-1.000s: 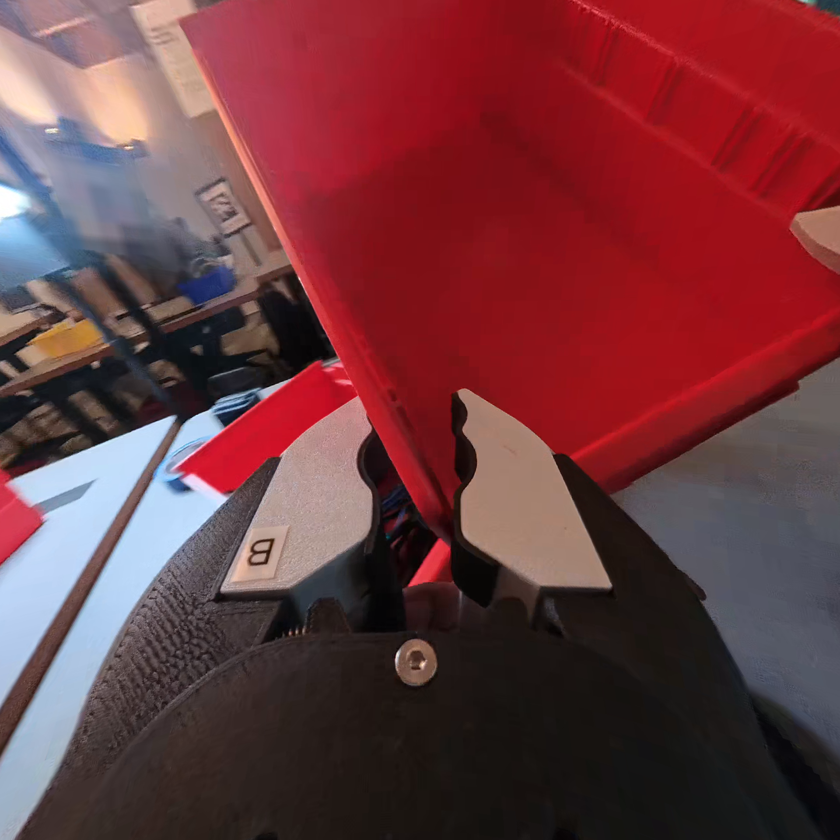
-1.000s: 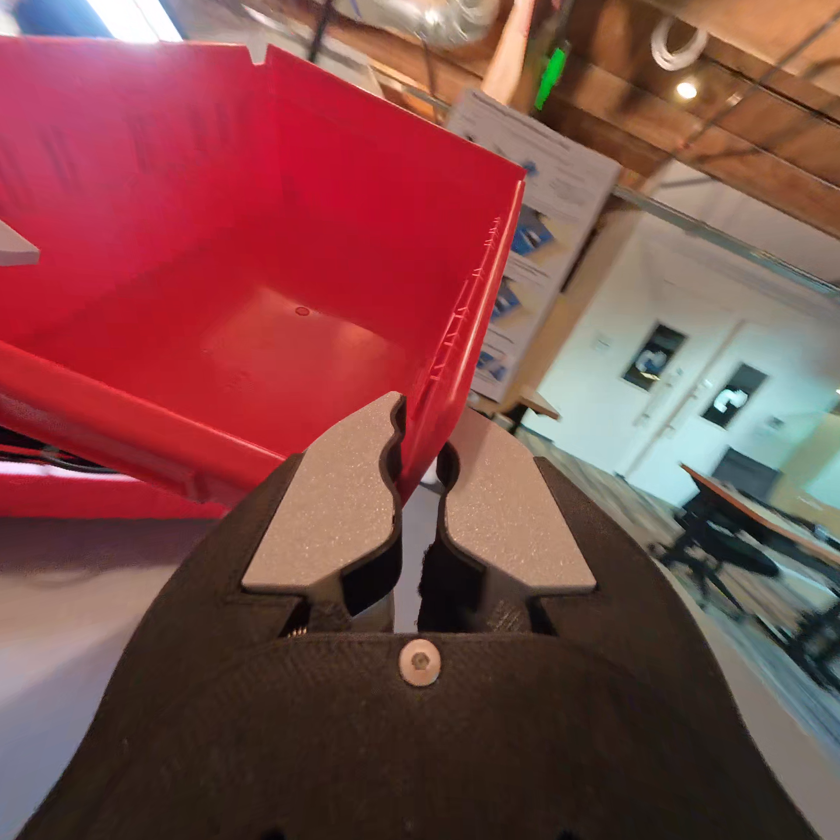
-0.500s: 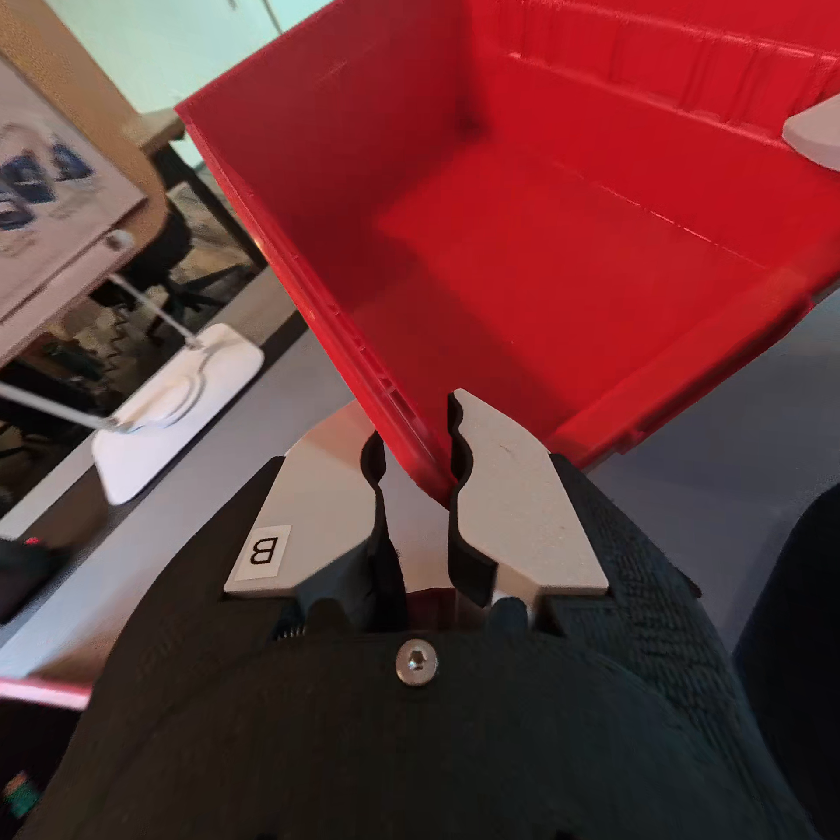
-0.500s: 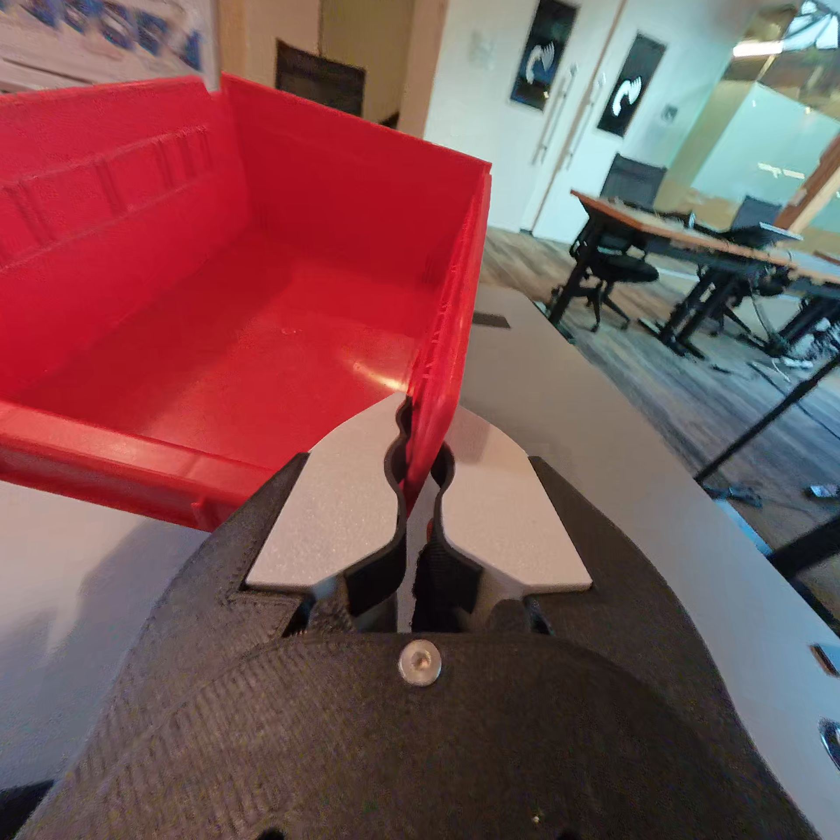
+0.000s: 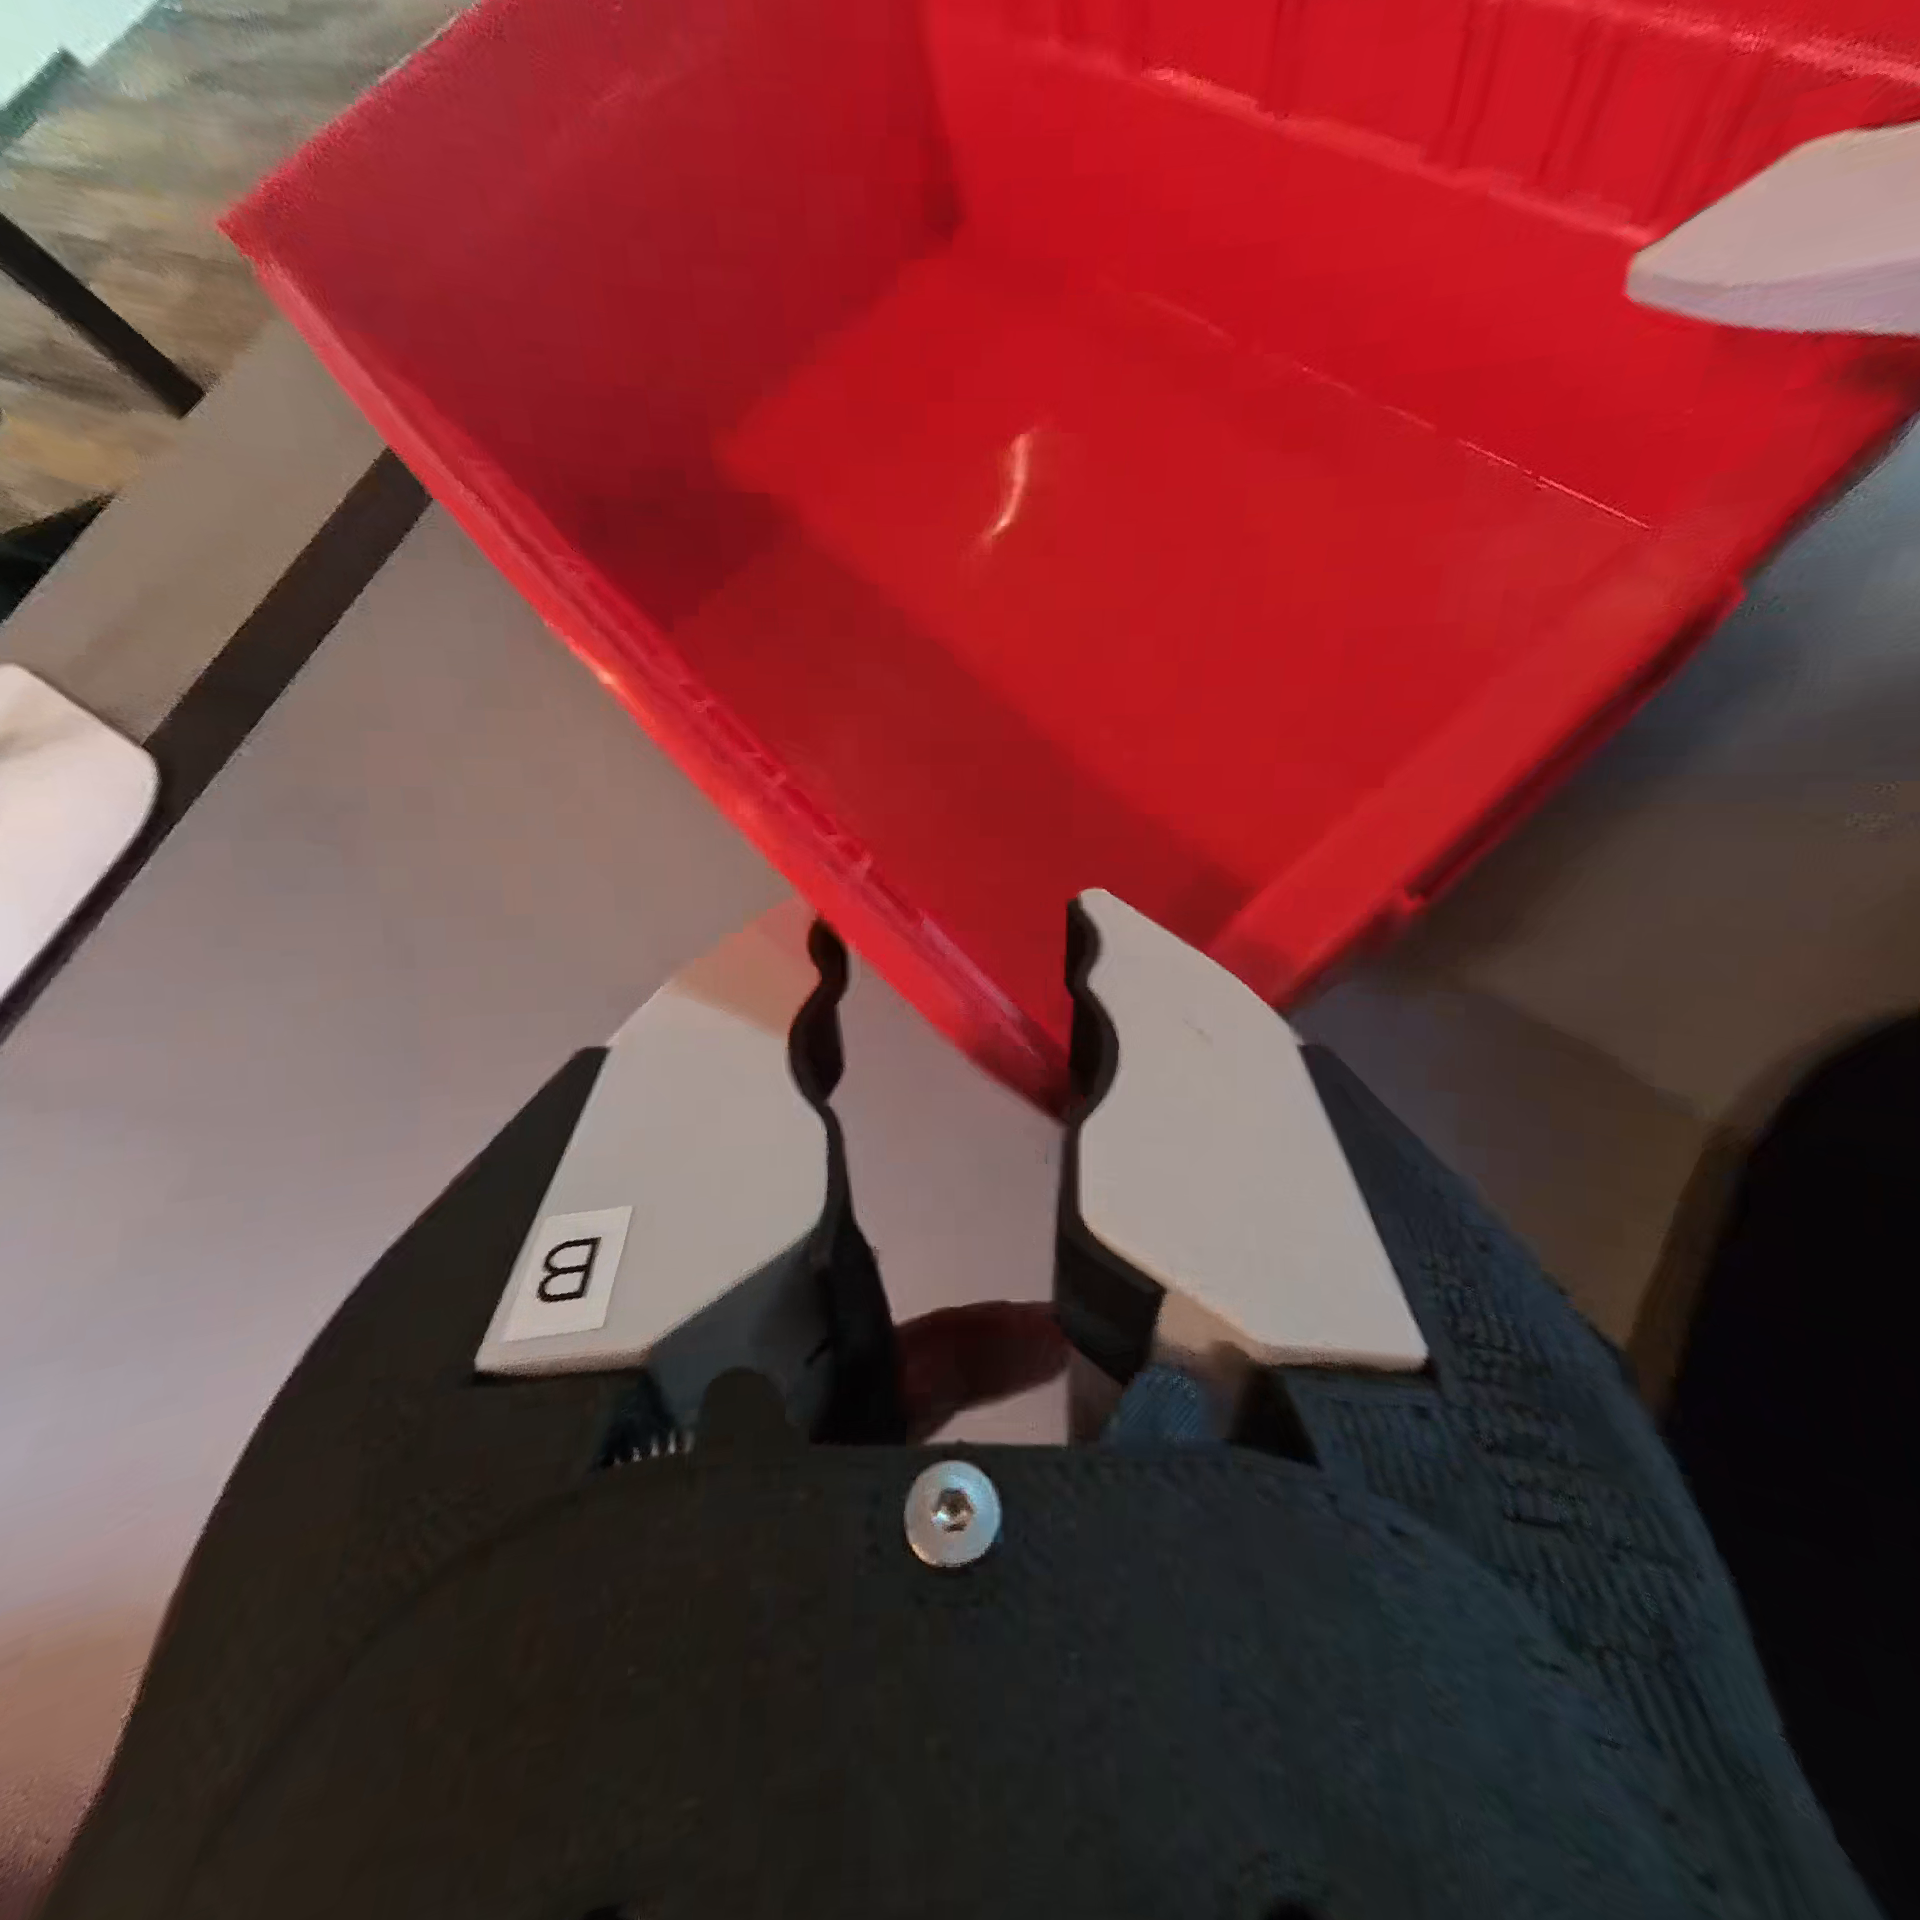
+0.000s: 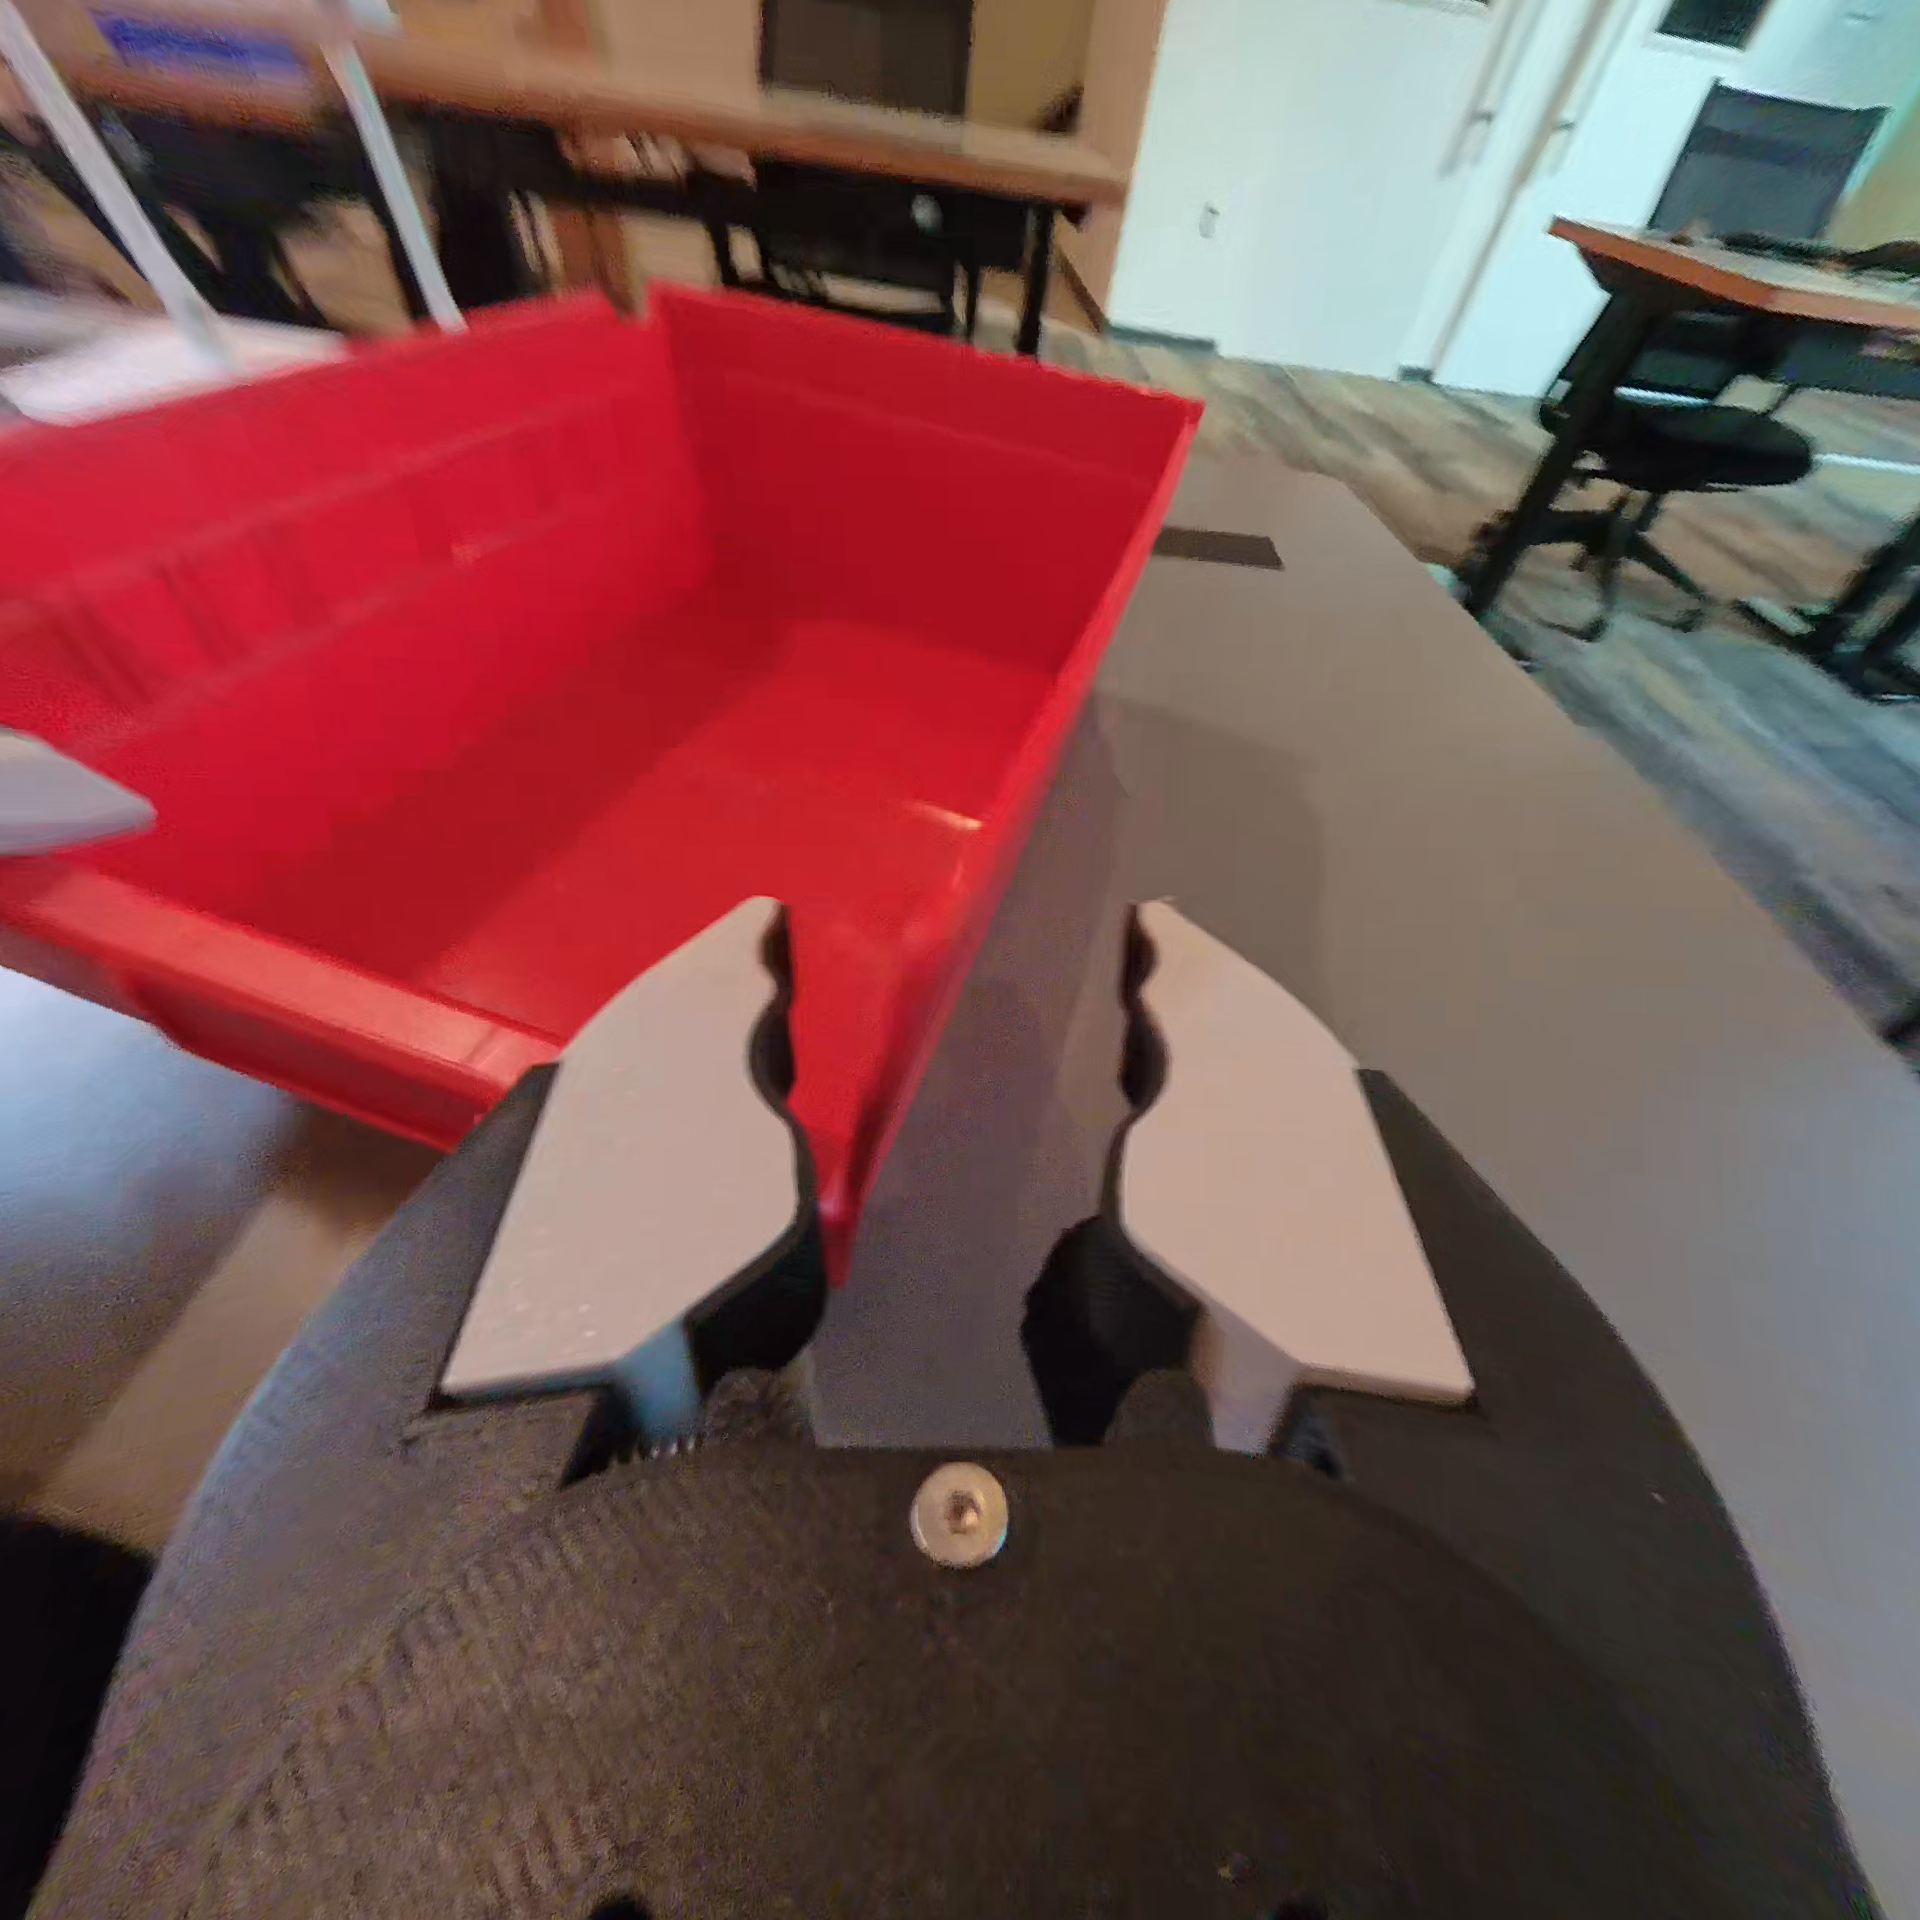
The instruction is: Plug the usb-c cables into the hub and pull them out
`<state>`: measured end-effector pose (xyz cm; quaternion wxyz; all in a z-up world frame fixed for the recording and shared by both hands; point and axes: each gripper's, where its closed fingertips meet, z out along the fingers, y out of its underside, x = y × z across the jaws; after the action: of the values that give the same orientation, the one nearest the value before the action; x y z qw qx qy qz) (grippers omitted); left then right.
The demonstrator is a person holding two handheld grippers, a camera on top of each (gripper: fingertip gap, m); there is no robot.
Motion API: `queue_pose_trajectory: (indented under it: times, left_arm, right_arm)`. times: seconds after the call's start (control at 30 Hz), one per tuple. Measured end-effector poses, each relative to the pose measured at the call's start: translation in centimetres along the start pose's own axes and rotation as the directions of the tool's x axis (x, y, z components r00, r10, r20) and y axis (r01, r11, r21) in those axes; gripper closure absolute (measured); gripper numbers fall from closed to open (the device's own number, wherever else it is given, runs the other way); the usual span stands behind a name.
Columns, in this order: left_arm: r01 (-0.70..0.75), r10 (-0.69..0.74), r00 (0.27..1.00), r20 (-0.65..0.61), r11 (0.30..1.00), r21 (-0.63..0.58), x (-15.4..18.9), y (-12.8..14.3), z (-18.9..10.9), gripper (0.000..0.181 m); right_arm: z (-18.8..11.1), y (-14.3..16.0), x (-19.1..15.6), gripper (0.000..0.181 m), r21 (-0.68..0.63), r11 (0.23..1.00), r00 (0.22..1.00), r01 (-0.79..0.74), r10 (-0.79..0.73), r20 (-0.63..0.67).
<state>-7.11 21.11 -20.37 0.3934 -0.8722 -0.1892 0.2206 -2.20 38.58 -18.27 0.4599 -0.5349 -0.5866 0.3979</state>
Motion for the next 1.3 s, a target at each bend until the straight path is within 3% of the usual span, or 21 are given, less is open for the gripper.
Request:
queue_pose_trajectory:
  times: [0.1, 0.13, 0.17, 0.23, 0.3, 0.4, 0.5, 0.67, 0.77, 0.9, 0.97, 1.07, 1.2, 1.27, 1.3]
  left_arm:
    - [0.018, -0.022, 0.998, 0.063, 0.998, 0.064, -1.3, 0.1, -3.1, 0.115]
    - [0.026, -0.033, 0.997, 0.075, 0.995, 0.100, -1.7, 0.1, -4.7, 0.114]
    - [0.038, -0.050, 0.996, 0.076, 0.989, 0.143, -2.0, 0.2, -6.4, 0.114]
    - [0.077, -0.097, 0.993, 0.070, 0.967, 0.244, -2.6, 0.4, -10.1, 0.113]
    - [0.108, -0.142, 0.986, 0.087, 0.944, 0.313, -3.6, 1.5, -13.3, 0.113]
    - [0.102, -0.174, 0.965, 0.199, 0.940, 0.326, -5.6, 4.4, -16.5, 0.113]
    - [0.085, -0.178, 0.928, 0.326, 0.956, 0.280, -7.7, 7.6, -18.5, 0.113]
    - [0.144, -0.214, 0.895, 0.392, 0.969, 0.200, -9.2, 11.5, -20.2, 0.113]
    - [0.158, -0.206, 0.894, 0.399, 0.976, 0.150, -9.5, 13.0, -20.4, 0.113]
    - [0.162, -0.157, 0.901, 0.404, 0.986, 0.022, -10.2, 15.2, -19.7, 0.113]
    - [0.154, -0.115, 0.902, 0.416, 0.986, -0.061, -10.9, 16.4, -19.5, 0.115]
    - [0.134, -0.053, 0.908, 0.415, 0.977, -0.167, -11.4, 17.9, -19.2, 0.117]
    - [0.203, -0.068, 0.902, 0.425, 0.939, -0.279, -12.9, 20.7, -18.2, 0.117]
    - [0.203, -0.024, 0.891, 0.453, 0.914, -0.351, -13.6, 21.7, -18.4, 0.144]
    - [0.203, -0.022, 0.897, 0.441, 0.908, -0.368, -13.5, 22.0, -18.4, 0.148]
  right_arm:
    - [-2.7, -3.1, 1.4, 0.095, 0.218, 0.961, 0.980, -0.170, 0.141, 0.142]
    - [-4.1, -4.7, 1.7, 0.096, 0.319, 0.925, 0.969, -0.208, 0.150, 0.195]
    - [-5.7, -6.3, 1.6, 0.114, 0.405, 0.886, 0.959, -0.228, 0.133, 0.249]
    - [-8.9, -8.9, -0.1, 0.181, 0.534, 0.819, 0.936, -0.209, 0.010, 0.351]
    - [-11.8, -11.2, -2.7, 0.181, 0.631, 0.742, 0.886, -0.226, -0.112, 0.449]
    - [-14.2, -13.6, -5.9, 0.181, 0.656, 0.665, 0.776, -0.357, -0.180, 0.605]
    - [-14.8, -14.6, -9.9, 0.181, 0.626, 0.678, 0.682, -0.386, -0.247, 0.689]
    - [-11.7, -13.9, -15.8, 0.177, 0.582, 0.799, 0.707, -0.151, -0.325, 0.629]
    - [-9.6, -11.8, -17.5, 0.180, 0.456, 0.889, 0.676, -0.051, -0.305, 0.671]
    - [-7.5, -9.4, -17.8, 0.181, 0.376, 0.922, 0.700, 0.093, -0.329, 0.634]
    - [-6.3, -7.8, -17.9, 0.159, 0.303, 0.931, 0.696, 0.206, -0.357, 0.623]
    - [-3.7, -4.7, -16.6, 0.131, 0.165, 0.868, 0.697, 0.468, -0.477, 0.535]
    - [-1.0, -1.8, -15.2, 0.122, 0.046, 0.769, 0.653, 0.638, -0.571, 0.497]
    - [0.1, -0.4, -14.3, 0.121, -0.025, 0.700, 0.624, 0.713, -0.618, 0.478]
    - [0.4, 0.2, -14.0, 0.126, -0.056, 0.663, 0.603, 0.747, -0.639, 0.478]
